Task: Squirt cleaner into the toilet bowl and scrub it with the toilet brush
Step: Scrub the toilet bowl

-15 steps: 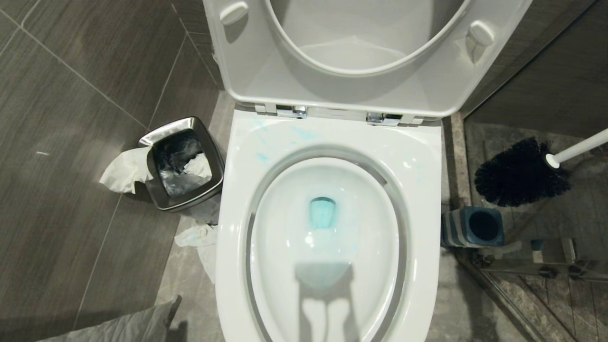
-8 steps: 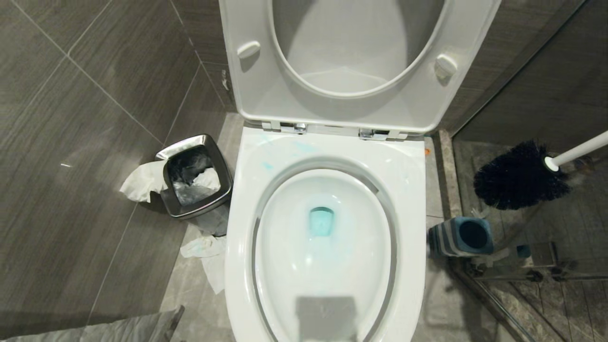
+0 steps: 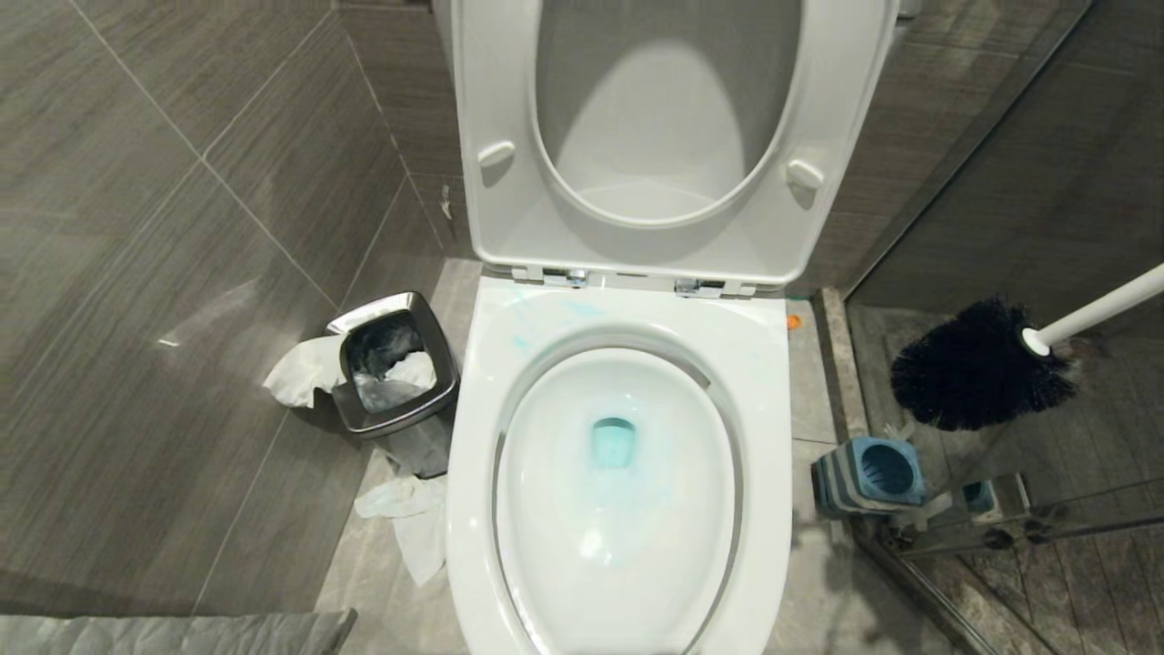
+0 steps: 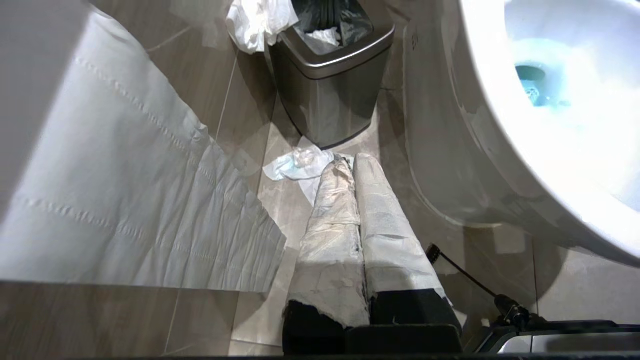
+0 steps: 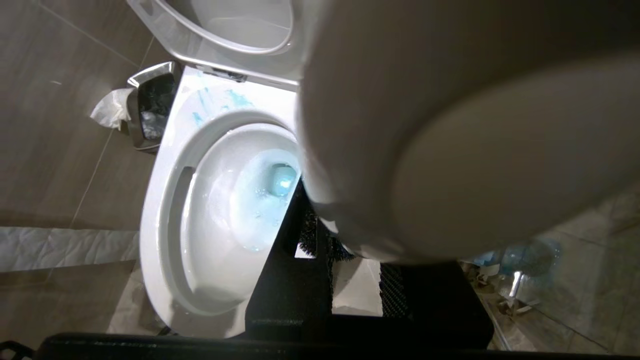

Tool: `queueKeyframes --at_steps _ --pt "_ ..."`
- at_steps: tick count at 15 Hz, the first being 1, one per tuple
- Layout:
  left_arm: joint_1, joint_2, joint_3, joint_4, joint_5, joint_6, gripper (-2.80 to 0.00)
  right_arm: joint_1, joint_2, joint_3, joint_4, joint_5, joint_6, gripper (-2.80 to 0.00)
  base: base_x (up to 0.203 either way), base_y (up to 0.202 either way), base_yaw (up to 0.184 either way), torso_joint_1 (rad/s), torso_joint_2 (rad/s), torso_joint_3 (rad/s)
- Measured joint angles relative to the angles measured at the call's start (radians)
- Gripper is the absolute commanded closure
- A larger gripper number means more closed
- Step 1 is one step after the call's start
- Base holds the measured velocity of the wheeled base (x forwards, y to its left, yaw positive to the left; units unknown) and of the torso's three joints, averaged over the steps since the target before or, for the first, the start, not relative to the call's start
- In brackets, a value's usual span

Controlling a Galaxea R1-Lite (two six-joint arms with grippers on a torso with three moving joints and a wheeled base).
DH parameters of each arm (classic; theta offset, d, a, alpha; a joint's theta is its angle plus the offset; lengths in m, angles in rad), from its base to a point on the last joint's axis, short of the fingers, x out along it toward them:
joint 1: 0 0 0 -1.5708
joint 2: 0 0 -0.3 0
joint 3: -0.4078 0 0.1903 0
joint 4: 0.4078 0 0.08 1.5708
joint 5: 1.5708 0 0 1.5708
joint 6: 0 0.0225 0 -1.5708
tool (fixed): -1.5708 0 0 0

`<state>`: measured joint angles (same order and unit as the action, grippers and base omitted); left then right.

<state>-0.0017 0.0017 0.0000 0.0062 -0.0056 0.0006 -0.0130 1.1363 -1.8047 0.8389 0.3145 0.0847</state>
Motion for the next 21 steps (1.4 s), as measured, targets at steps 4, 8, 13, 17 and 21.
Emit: queueKeyframes --at_steps 4,8,13,17,21 --pt "0.000 0.000 0.000 0.000 0.000 0.001 0.00 0.065 0.069 -0.058 -0.001 -0.040 0.114 0.00 0.000 0.000 0.000 0.000 0.00 0.013" --pt "0.000 0.000 0.000 0.000 -0.001 0.001 0.00 0.385 0.177 -0.110 -0.006 -0.291 0.197 0.00 0.000 0.000 0.000 0.000 0.00 0.000" --pt "0.000 0.000 0.000 0.000 0.000 0.001 0.00 0.740 0.315 -0.161 -0.021 -0.645 0.265 0.00 0.000 0.000 0.000 0.000 0.00 0.000" --pt "0.000 0.000 0.000 0.000 0.000 0.001 0.00 0.833 0.400 -0.166 -0.060 -0.791 0.266 0.00 0.000 0.000 0.000 0.000 0.00 0.000" --pt "0.000 0.000 0.000 0.000 0.000 0.001 0.00 0.863 0.478 -0.166 -0.104 -0.879 0.291 0.00 0.000 0.000 0.000 0.000 0.00 0.000"
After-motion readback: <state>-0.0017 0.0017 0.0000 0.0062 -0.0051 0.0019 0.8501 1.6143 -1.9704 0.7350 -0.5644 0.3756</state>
